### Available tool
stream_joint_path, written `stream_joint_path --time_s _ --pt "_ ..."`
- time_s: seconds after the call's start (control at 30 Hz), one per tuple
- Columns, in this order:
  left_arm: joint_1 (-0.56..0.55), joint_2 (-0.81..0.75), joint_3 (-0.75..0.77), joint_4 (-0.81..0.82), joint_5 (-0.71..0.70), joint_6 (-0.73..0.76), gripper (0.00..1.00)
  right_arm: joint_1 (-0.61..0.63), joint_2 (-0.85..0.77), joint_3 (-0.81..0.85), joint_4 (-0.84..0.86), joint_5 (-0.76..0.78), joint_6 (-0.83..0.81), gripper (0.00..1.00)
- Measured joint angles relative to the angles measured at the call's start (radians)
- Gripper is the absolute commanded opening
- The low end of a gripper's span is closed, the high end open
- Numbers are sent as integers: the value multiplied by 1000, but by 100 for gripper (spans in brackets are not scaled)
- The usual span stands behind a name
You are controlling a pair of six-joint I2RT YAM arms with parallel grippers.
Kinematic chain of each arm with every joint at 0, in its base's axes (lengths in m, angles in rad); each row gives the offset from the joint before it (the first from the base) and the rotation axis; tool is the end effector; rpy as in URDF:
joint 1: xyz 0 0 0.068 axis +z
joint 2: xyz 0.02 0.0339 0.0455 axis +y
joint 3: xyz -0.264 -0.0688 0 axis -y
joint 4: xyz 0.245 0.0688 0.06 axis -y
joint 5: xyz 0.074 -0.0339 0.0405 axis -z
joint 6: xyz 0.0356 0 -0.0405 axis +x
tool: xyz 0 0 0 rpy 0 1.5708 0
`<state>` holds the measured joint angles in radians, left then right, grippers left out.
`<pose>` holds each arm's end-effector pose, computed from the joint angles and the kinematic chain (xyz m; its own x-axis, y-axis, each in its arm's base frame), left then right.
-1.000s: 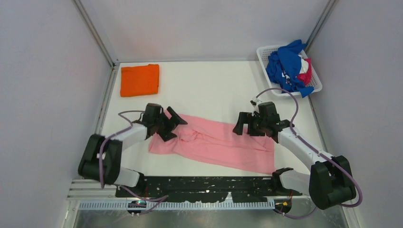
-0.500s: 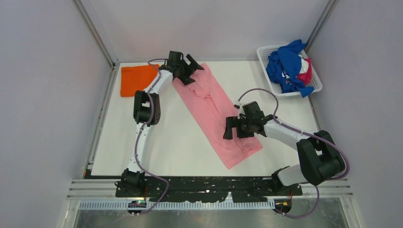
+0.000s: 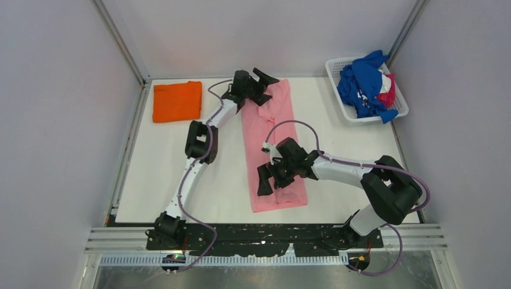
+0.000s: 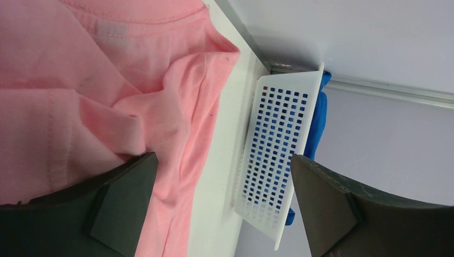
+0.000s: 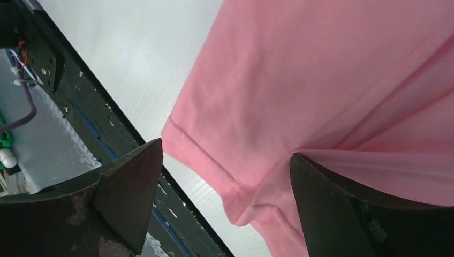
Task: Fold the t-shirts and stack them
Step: Rotate the tshirt 85 degrees
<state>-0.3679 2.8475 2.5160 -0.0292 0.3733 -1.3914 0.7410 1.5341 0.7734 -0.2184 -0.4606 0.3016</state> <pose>0.5777 -0.2366 0.1292 -0.7016 -0.7115 -0.0403 -0.2075 0.2580 -0.9436 0.2020 0.2062 0.1640 -0.8187 -0.3884 -0.4230 -0.5701 0.6377 0.5180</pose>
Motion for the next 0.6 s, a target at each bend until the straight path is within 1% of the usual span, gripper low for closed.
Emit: stream_joint_path --time_s 0.13,0.2,0.27,0.37,0.47,0.6 --pt "-14 0 0 18 -6 8 100 35 -2 28 -23 14 -1 96" --pt "-14 -7 -3 16 -1 19 100 36 -19 42 -42 50 0 95" --pt "-11 -42 -42 10 15 46 100 31 -72 46 -64 111 2 95" --pt "-11 -154 -145 -32 41 103 100 5 -190 46 -90 190 18 95" --pt "-10 -309 -230 -113 60 185 100 -63 -329 39 -95 249 47 96" --pt "-14 -599 -375 -211 72 325 100 -176 -507 -25 -94 307 93 95"
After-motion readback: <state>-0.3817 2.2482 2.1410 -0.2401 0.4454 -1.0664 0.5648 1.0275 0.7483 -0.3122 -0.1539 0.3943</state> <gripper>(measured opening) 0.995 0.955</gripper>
